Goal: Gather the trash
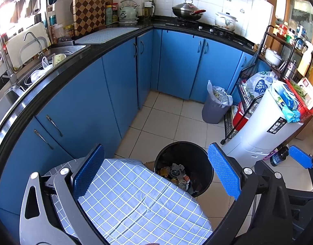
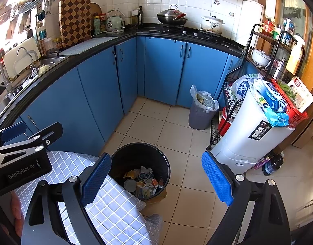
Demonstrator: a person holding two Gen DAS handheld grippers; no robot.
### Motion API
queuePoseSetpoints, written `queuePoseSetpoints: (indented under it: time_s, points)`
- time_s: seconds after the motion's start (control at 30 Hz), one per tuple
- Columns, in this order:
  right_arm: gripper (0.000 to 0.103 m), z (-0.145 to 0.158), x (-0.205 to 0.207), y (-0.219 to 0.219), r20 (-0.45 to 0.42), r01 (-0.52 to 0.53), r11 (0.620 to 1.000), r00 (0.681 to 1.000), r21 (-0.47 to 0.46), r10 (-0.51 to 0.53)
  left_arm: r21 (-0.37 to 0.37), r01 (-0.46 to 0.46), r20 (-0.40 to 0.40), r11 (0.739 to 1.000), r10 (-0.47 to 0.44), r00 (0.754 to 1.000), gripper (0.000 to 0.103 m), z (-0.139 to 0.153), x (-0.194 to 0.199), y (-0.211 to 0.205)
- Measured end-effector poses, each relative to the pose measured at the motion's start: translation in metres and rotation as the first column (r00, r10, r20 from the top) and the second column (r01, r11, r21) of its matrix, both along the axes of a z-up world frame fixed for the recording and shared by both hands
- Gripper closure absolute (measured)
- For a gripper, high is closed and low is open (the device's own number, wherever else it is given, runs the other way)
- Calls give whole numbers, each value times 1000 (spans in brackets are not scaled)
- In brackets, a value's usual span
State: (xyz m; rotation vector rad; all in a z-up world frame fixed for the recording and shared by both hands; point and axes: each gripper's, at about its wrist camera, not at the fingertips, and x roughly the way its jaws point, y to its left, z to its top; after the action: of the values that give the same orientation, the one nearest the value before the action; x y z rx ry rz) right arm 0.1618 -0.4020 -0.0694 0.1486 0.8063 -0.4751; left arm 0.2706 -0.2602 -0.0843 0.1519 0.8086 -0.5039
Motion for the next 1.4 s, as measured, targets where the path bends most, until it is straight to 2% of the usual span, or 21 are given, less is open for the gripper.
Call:
queuePoseSetpoints:
  time_s: [1.4]
  points:
    - [15,1,2,5,3,0,1000,1000,-1,0,-17,-17,-10,1000,16,1000,3,1,-4,2]
